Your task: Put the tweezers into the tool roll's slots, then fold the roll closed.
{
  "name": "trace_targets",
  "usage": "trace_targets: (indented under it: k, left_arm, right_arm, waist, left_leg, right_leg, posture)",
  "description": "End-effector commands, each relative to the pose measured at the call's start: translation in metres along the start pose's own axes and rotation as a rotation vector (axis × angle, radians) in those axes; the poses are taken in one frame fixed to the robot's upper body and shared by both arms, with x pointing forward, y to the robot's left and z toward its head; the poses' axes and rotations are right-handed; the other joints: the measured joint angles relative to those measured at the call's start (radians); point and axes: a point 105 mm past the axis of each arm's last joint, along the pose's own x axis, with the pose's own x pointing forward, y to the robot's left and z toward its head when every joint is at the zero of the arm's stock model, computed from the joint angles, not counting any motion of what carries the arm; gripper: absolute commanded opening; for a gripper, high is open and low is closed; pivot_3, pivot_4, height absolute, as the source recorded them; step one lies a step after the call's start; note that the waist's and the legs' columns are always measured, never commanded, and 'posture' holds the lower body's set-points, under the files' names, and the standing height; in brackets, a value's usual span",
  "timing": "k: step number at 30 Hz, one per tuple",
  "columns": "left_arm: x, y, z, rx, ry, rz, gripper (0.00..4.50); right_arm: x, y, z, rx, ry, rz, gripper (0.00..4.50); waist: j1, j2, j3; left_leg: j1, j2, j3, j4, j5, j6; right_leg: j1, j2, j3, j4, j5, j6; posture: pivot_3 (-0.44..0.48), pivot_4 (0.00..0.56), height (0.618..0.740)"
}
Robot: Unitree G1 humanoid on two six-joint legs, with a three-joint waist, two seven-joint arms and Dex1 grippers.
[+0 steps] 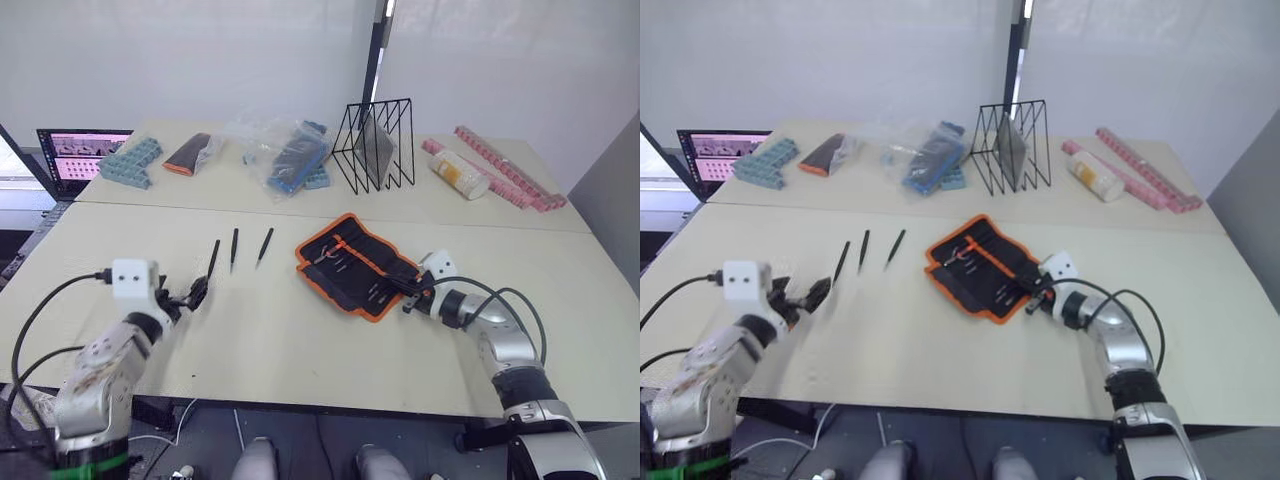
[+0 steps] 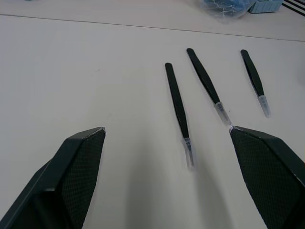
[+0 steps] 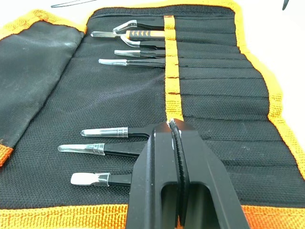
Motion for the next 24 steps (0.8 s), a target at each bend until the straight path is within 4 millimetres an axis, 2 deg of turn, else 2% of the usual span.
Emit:
trace_targets:
  k: [1, 5, 9, 15, 22, 23, 24]
  left_arm:
    - [0.015, -0.002, 0.000, 0.016, 0.025, 0.022, 4.44]
    - [0.027, -0.004, -0.002, 0.018, 0.042, 0.027, 4.44]
    - [0.042, 0.000, -0.014, 0.023, 0.092, 0.044, 4.44]
    - [0.057, -0.010, -0.015, 0.062, 0.105, -0.016, 2.62]
    - [0.061, -0.006, -0.022, 0.082, 0.133, -0.027, 0.28]
    - [0.061, -0.004, -0.022, 0.082, 0.133, -0.025, 0.03]
    - [0.061, -0.003, -0.021, 0.080, 0.131, -0.022, 0.03]
  right_arm:
    - [-0.003, -0.003, -0.013, 0.018, 0.049, -0.031, 0.00]
    - [-0.003, -0.003, -0.011, 0.015, 0.044, -0.032, 0.00]
    - [-0.002, -0.004, -0.010, 0.012, 0.044, -0.034, 0.00]
    - [-0.001, -0.002, -0.007, 0.008, 0.042, -0.028, 0.00]
    - [-0.002, -0.004, -0.001, 0.006, 0.034, -0.034, 0.00]
    - [-0.003, -0.003, -0.001, 0.006, 0.034, -0.035, 0.00]
    - [-0.003, -0.004, -0.001, 0.006, 0.035, -0.035, 0.00]
  waist:
    - [-0.002, 0.000, 0.000]
    - [-0.003, 0.000, 0.000]
    - [-0.001, 0.000, 0.000]
    - [0.003, 0.001, -0.001]
    - [0.016, 0.001, -0.001]
    - [0.018, 0.001, -0.001]
    - [0.019, 0.001, -0.001]
  left_leg:
    - [0.000, 0.000, 0.000, 0.000, 0.000, 0.000]
    - [0.000, 0.000, 0.000, 0.000, 0.000, 0.000]
    - [0.000, 0.000, 0.000, 0.000, 0.000, 0.000]
    - [0.001, 0.000, 0.000, 0.000, 0.000, 0.000]
    - [0.000, -0.001, 0.000, 0.000, 0.000, 0.000]
    - [0.000, -0.001, 0.000, 0.000, 0.000, 0.000]
    - [0.000, -0.001, 0.000, 0.000, 0.000, 0.000]
  right_leg:
    - [0.000, 0.000, 0.000, 0.000, 0.000, 0.000]
    - [0.000, 0.000, 0.000, 0.000, 0.000, 0.000]
    - [0.000, 0.000, 0.000, 0.000, 0.000, 0.000]
    - [0.000, 0.000, 0.000, 0.001, 0.000, 0.000]
    - [0.000, 0.000, 0.000, 0.000, 0.000, 0.000]
    - [0.000, 0.000, 0.000, 0.000, 0.000, 0.000]
    - [0.000, -0.001, 0.000, 0.000, 0.000, 0.000]
  posture:
    - [0.000, 0.150, 0.735]
    - [0.000, 0.150, 0.735]
    - [0.000, 0.150, 0.735]
    - [0.000, 0.150, 0.735]
    - [0.000, 0.150, 0.735]
    - [0.000, 0.150, 0.735]
    - [0.000, 0.150, 0.735]
